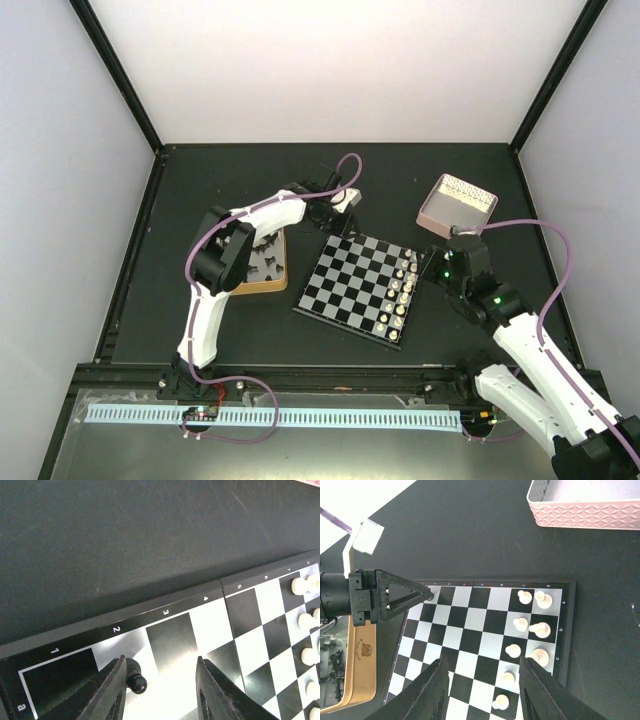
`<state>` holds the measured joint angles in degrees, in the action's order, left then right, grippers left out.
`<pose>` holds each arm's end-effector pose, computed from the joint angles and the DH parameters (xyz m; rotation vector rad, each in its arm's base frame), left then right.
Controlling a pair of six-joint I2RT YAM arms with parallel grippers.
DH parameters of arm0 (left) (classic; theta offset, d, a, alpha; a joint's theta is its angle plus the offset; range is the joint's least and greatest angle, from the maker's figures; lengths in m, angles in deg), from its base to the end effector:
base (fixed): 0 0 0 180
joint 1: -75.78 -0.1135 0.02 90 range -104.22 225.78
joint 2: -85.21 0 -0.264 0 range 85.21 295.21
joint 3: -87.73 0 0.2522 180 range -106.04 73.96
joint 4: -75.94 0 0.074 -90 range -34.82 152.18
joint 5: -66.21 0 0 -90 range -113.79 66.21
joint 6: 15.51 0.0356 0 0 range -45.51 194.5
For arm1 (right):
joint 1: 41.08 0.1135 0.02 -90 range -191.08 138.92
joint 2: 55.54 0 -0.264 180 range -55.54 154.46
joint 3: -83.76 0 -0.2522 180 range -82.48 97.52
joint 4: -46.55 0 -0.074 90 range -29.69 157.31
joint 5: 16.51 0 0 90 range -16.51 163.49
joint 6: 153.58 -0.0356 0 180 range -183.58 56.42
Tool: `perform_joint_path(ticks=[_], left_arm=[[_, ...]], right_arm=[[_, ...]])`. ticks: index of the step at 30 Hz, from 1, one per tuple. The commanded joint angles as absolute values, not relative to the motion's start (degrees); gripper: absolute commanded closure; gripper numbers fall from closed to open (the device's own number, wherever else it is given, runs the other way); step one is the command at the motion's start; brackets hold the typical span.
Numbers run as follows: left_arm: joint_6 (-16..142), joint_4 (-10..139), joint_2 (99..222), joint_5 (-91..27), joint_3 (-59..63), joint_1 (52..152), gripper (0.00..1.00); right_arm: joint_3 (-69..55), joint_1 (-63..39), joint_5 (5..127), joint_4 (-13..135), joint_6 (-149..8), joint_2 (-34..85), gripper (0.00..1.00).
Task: Set up the chess pieces on the board
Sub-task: Place the chess piece on the chessboard.
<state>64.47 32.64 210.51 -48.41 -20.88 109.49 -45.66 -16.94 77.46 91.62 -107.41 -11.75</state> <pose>0.3805 -0.2717 0.1644 0.7085 2.6092 -0.8160 0.1523 0.0656 0.2582 0.4309 2.2572 0.5565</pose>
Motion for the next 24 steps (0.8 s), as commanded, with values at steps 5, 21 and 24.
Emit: perform_joint_path(ticks=[5,21,24], left_arm=[[65.6,29.7,212.4,-50.7,-23.7,109.2,0.63],[56.4,31.2,188.1,-22.6,-8.2,106.4,0.54],[50.8,32.2,180.5,-14.4,1.4,103.8,0.54]], right_arm=[[-46.1,-16.9,78.0,91.4,-107.8,-12.3,0.59],[-45.3,-16.9,73.5,89.6,-104.5,-8.2,0.57],[-45.1,-16.9,72.2,88.8,-104.0,-6.2,0.57]])
